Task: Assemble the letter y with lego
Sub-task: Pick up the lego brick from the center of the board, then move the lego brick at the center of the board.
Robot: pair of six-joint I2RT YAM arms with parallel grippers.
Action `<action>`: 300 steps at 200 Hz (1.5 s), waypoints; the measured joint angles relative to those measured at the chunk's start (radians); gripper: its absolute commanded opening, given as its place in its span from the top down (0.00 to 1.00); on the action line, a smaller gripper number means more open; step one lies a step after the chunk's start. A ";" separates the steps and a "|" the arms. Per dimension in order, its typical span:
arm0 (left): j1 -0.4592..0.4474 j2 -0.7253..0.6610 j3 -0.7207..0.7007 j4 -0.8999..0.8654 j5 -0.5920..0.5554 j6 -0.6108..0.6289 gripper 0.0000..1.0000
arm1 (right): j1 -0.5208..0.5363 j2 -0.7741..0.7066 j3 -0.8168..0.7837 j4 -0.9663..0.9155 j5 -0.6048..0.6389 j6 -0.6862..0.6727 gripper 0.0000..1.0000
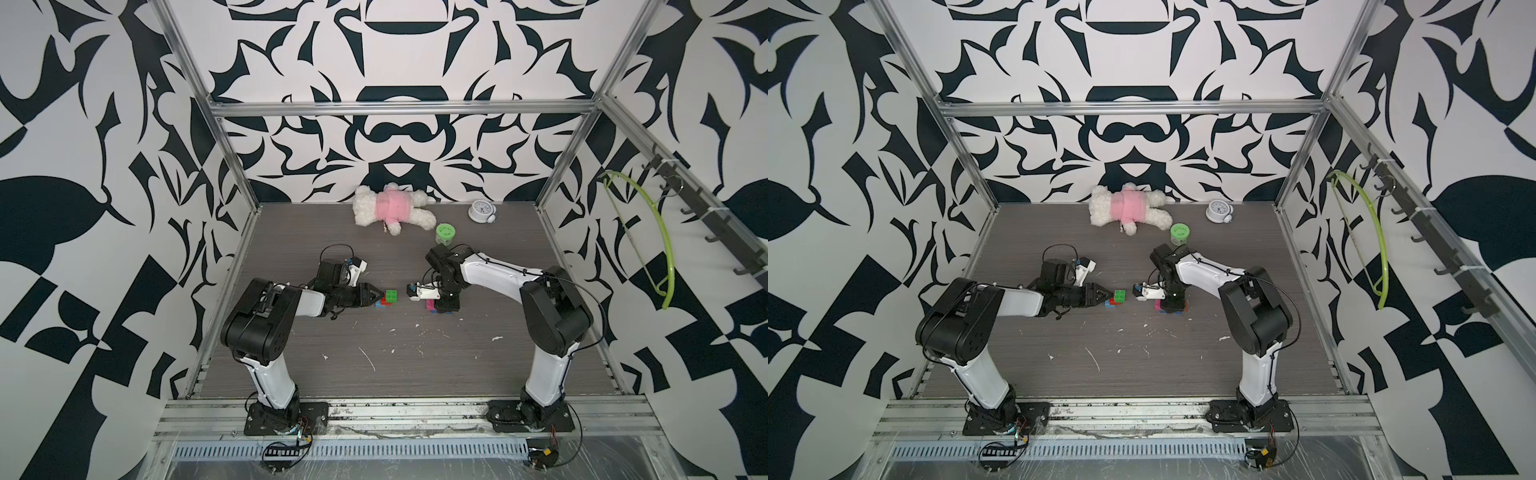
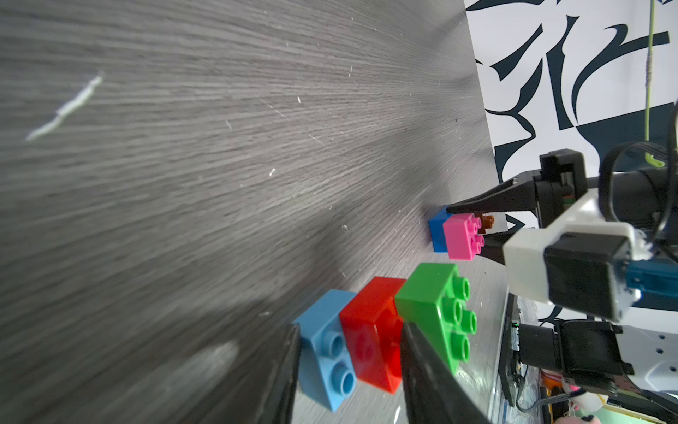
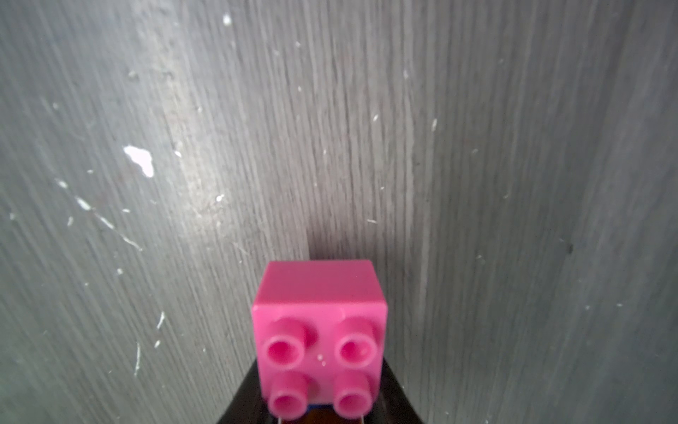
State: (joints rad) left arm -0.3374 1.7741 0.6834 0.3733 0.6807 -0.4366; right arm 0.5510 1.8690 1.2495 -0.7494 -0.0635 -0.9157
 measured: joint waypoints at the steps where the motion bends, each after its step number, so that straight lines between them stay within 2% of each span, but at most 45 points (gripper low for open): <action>1: 0.000 0.000 0.000 0.000 0.000 0.000 0.53 | 0.000 0.000 0.000 0.000 0.000 0.000 0.68; 81: 0.000 0.001 0.000 0.000 0.001 0.000 0.53 | -0.002 0.000 0.032 -0.041 0.000 0.005 0.75; 143: 0.002 0.016 0.000 0.022 0.016 -0.003 0.54 | 0.061 -0.008 0.310 -0.124 -0.006 0.027 0.76; 173: -0.003 0.032 0.000 0.061 0.027 -0.012 0.54 | 0.099 -0.007 0.381 -0.148 -0.024 0.032 0.76; 260: -0.072 0.102 0.000 0.219 0.049 -0.070 0.54 | 0.125 0.031 0.420 -0.201 -0.066 0.090 0.78; 300: -0.090 0.116 -0.002 0.254 0.049 -0.099 0.54 | 0.142 0.032 0.420 -0.211 -0.066 0.157 0.79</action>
State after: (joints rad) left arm -0.4274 1.8900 0.6811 0.6273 0.7296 -0.5358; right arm 0.6930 1.9011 1.6691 -0.9600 -0.1299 -0.7589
